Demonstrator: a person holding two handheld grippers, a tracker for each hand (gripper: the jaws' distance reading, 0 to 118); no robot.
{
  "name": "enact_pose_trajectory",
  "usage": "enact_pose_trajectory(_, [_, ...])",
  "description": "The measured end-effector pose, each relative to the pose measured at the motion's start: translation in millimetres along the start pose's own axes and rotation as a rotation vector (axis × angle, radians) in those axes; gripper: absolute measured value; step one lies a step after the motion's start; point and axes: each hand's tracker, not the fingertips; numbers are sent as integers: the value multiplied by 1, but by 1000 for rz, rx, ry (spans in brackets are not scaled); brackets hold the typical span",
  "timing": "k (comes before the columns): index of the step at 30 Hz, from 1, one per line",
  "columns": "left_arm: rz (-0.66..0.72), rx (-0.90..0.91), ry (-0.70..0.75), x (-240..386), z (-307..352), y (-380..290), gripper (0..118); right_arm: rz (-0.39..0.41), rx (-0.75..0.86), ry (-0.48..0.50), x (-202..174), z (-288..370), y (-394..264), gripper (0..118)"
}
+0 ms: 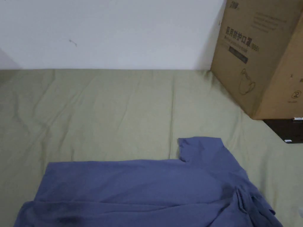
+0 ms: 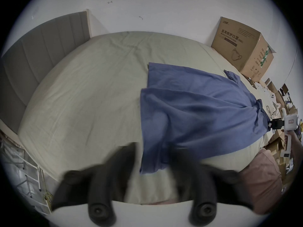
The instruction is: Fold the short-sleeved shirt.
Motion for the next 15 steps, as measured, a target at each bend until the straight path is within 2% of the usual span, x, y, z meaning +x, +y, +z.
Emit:
enact_pose_trajectory(1, [-1, 22, 12, 0, 3, 2, 92, -2, 31, -46, -1, 2, 3, 71])
enact_pose_trajectory(2, [9, 41, 4, -1, 7, 5, 118, -19, 46, -69, 0, 5, 5, 115])
enact_pose_trajectory(5, [35, 177, -49, 6, 34, 25, 114, -82, 185, -17, 3, 32, 18, 117])
enact_pose_trajectory(8, [16, 311, -71, 21, 48, 48, 115, -80, 332, 25, -16, 56, 34, 116])
enact_pose_trajectory(9, [11, 353, -72, 27, 52, 56, 115, -66, 370, 42, -34, 64, 38, 116])
enact_pose_trajectory(10, [9, 428, -62, 36, 58, 61, 112, -52, 423, 80, -46, 72, 42, 114])
enact_pose_trajectory(11, [13, 552, -58, 43, 65, 66, 97, -47, 534, 133, -57, 80, 44, 104])
enact_pose_trajectory(12, [10, 647, -86, 49, 69, 69, 73, -41, 650, 180, -66, 88, 45, 87])
enact_pose_trajectory(13, [-2, 731, -98, 55, 73, 74, 35, -30, 728, 202, -84, 93, 49, 57])
enact_pose_trajectory(14, [-31, 775, -66, 63, 73, 83, 0, -17, 781, 208, -96, 97, 56, 9])
enact_pose_trajectory(15, [-54, 777, -26, 70, 70, 92, 0, -14, 813, 207, -104, 98, 63, 4])
